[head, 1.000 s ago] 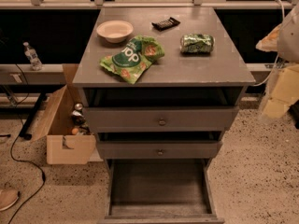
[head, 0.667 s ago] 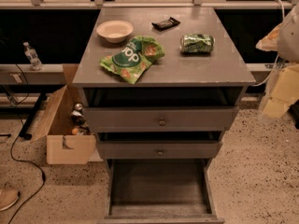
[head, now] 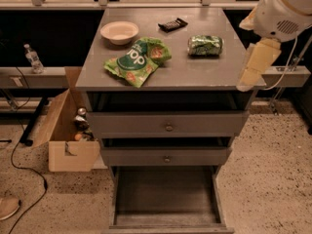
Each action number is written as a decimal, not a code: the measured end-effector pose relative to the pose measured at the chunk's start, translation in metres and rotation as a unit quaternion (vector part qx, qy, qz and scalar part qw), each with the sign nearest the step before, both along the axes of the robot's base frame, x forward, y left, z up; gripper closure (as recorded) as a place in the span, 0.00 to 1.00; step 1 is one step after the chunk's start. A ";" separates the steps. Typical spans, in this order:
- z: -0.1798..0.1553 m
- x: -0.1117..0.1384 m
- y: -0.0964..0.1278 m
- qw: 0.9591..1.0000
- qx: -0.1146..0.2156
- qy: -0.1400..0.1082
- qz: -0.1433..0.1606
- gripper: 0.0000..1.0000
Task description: Place green can into bottom drawer
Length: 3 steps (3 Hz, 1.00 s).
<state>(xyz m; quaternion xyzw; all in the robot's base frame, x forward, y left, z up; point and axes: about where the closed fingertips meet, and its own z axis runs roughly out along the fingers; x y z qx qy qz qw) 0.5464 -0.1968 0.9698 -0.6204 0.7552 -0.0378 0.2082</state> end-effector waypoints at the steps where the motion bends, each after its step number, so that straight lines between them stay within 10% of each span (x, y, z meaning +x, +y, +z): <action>1: -0.011 0.046 0.009 1.000 0.014 -0.009 0.007 0.00; 2: -0.027 0.104 0.014 0.999 0.036 -0.013 0.001 0.00; 3: -0.028 0.105 0.015 0.999 0.036 -0.013 0.001 0.00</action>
Offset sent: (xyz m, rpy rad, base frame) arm 0.1586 0.0173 -0.0405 0.1119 -0.0231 -0.0097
